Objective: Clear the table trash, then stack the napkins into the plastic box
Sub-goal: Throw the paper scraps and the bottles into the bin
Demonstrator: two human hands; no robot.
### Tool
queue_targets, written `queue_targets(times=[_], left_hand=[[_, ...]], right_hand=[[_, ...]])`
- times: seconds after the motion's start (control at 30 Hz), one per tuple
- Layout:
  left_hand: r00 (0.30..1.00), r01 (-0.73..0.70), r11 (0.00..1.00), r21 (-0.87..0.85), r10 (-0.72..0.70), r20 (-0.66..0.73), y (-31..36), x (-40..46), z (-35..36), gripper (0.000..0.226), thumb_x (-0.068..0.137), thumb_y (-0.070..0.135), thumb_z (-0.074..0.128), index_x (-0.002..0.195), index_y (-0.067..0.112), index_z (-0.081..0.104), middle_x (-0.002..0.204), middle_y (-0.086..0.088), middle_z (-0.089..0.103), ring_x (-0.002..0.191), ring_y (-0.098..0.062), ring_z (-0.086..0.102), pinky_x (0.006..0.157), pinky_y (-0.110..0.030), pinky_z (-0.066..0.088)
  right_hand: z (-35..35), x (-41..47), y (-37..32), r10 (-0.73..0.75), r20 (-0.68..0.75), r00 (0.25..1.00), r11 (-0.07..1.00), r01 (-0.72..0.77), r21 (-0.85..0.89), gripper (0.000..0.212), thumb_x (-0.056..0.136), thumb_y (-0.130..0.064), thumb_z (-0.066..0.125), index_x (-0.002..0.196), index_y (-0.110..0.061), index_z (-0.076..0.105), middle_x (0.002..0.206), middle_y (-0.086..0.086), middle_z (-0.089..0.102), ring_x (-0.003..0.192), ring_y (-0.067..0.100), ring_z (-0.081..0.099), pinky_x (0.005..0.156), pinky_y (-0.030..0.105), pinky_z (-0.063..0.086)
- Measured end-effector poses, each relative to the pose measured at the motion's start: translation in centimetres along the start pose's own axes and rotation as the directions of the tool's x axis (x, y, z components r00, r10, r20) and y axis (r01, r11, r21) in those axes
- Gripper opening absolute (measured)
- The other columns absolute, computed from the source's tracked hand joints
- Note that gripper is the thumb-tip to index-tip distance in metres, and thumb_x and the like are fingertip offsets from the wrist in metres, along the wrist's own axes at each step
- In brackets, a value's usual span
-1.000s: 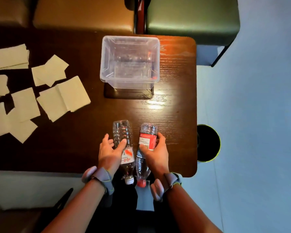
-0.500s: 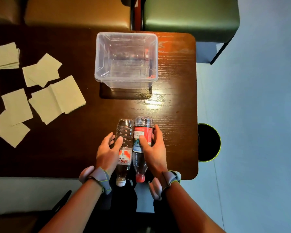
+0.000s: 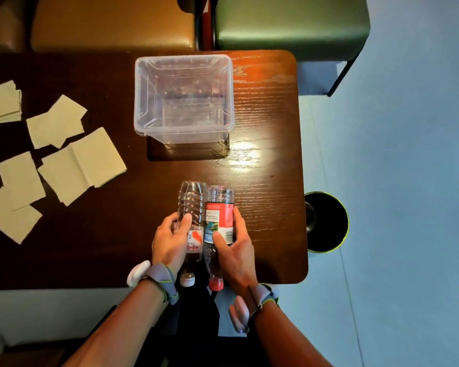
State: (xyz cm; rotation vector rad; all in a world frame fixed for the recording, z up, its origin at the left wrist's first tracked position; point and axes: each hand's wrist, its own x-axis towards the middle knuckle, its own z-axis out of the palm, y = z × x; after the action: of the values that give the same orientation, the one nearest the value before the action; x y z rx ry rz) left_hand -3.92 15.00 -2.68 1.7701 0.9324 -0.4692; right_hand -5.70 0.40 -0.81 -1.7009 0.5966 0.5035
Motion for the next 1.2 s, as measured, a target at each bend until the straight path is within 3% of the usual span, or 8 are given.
queue_targets(times=[0.1,0.2,0.4,0.63,0.8,0.93,1.07,1.2], left_hand=[[1.000,-0.007,0.997,-0.070,0.007,0.000,0.2,0.0,0.8,0.019,0.080,0.055,0.069,0.096,0.048,0.061,0.088,0.006,0.076,0.085,-0.019,0.076,0.084,-0.047,0.061],[0.997,0.007,0.983,-0.181,0.007,0.074,0.6,-0.4,1.3,0.024,0.091,0.037,0.070,0.112,0.034,0.060,0.076,0.013,0.077,0.072,-0.011,0.077,0.073,-0.038,0.062],[0.971,-0.020,0.959,-0.283,0.085,0.222,2.1,-1.6,3.1,0.062,0.084,0.046,0.070,0.141,0.038,0.048,0.109,-0.001,0.077,0.099,-0.019,0.076,0.079,-0.036,0.061],[0.947,-0.192,0.958,-0.214,0.238,0.215,5.1,-3.9,8.4,0.024,0.085,0.058,0.065,0.101,0.056,0.047,0.097,0.006,0.079,0.083,-0.012,0.076,0.068,-0.031,0.061],[0.907,-0.250,0.954,-0.164,0.290,0.305,7.2,-5.6,13.6,0.023,0.083,0.058,0.061,0.103,0.053,0.052,0.100,0.005,0.074,0.086,-0.017,0.074,0.077,-0.047,0.061],[0.881,-0.272,0.959,-0.084,0.283,0.379,7.7,-6.3,18.0,0.023,0.086,0.047,0.059,0.105,0.061,0.060,0.121,0.011,0.064,0.106,-0.005,0.067,0.094,-0.039,0.054],[0.856,-0.257,0.964,0.068,0.194,0.480,6.9,-7.4,23.1,0.053,0.083,0.040,0.056,0.137,0.044,0.054,0.139,0.000,0.057,0.128,-0.021,0.057,0.111,-0.051,0.044],[0.867,-0.227,0.937,0.265,0.071,0.493,5.6,-7.8,28.2,0.057,0.083,0.044,0.057,0.138,0.036,0.043,0.113,0.006,0.065,0.099,-0.029,0.068,0.094,-0.060,0.053]], right_hand=[[-0.8,0.6,0.1,0.018,-0.014,1.000,0.995,-0.017,0.099,0.075,0.089,-0.010,0.066,0.154,-0.025,0.032,0.136,-0.002,0.062,0.118,0.012,0.064,0.104,0.041,0.052],[-1.9,1.4,0.2,0.030,0.009,1.000,0.982,-0.031,0.187,0.077,0.088,-0.004,0.068,0.154,-0.022,0.033,0.138,0.005,0.060,0.123,0.018,0.062,0.107,0.045,0.049],[-5.6,2.6,0.0,-0.027,0.036,0.999,0.952,0.015,0.306,0.076,0.087,-0.006,0.067,0.150,-0.033,0.034,0.133,-0.005,0.062,0.114,0.004,0.065,0.097,0.022,0.051],[-11.0,3.5,0.2,-0.058,-0.045,0.997,0.866,0.073,0.494,0.065,0.086,-0.007,0.064,0.138,-0.040,0.041,0.123,-0.007,0.068,0.113,0.013,0.069,0.088,0.027,0.057],[-15.8,3.6,1.8,-0.041,-0.159,0.986,0.813,0.126,0.569,0.062,0.087,-0.008,0.064,0.136,-0.041,0.049,0.131,0.008,0.067,0.118,0.028,0.067,0.098,0.042,0.056],[-19.5,3.9,4.0,0.054,-0.231,0.971,0.772,0.106,0.626,0.062,0.084,-0.006,0.063,0.135,-0.039,0.051,0.126,0.004,0.070,0.113,0.024,0.070,0.093,0.040,0.056],[-23.4,4.0,7.8,0.216,-0.276,0.936,0.710,0.044,0.703,0.063,0.085,-0.008,0.064,0.142,-0.029,0.046,0.120,0.009,0.073,0.104,0.025,0.072,0.089,0.041,0.058],[-26.3,4.6,12.2,0.448,-0.248,0.859,0.668,-0.137,0.731,0.060,0.090,-0.013,0.065,0.142,-0.030,0.041,0.097,-0.008,0.072,0.072,0.012,0.073,0.064,0.033,0.057]])
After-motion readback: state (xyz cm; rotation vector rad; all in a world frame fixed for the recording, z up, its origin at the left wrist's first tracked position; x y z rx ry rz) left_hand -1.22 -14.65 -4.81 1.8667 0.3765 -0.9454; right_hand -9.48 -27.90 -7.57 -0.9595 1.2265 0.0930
